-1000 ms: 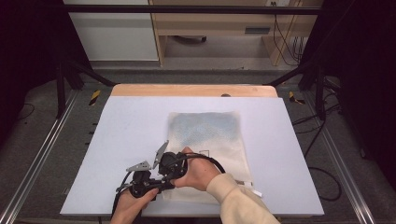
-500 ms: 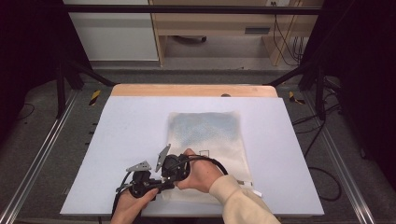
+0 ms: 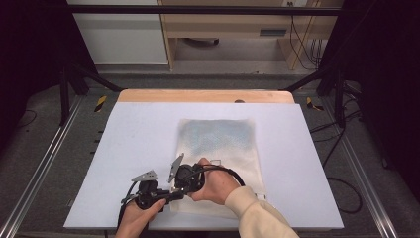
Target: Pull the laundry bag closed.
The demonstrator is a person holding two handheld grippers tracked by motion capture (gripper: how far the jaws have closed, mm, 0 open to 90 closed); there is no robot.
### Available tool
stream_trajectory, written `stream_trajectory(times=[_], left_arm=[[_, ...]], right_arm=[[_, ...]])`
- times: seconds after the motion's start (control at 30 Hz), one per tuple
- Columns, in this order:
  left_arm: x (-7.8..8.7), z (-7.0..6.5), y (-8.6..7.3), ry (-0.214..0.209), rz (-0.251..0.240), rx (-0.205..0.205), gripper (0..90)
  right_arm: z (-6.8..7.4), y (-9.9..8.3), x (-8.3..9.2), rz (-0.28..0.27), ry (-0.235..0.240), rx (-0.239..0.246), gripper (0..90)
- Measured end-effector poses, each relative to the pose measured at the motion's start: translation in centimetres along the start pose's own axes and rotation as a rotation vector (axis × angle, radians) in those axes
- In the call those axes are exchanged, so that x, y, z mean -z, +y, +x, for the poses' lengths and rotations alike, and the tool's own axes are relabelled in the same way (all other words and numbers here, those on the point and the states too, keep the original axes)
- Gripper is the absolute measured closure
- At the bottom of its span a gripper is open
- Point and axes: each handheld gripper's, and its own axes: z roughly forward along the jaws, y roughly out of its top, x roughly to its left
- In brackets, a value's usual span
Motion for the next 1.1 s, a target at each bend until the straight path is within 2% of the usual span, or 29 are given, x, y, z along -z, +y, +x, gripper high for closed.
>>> stream_trajectory(times=[1.1], left_arm=[[-0.15,-0.27,-0.02,0.023,0.013,-0.028,84.2]], right_arm=[[0.16,-0.5,0.14,-0.015,0.003,0.003,82.2]])
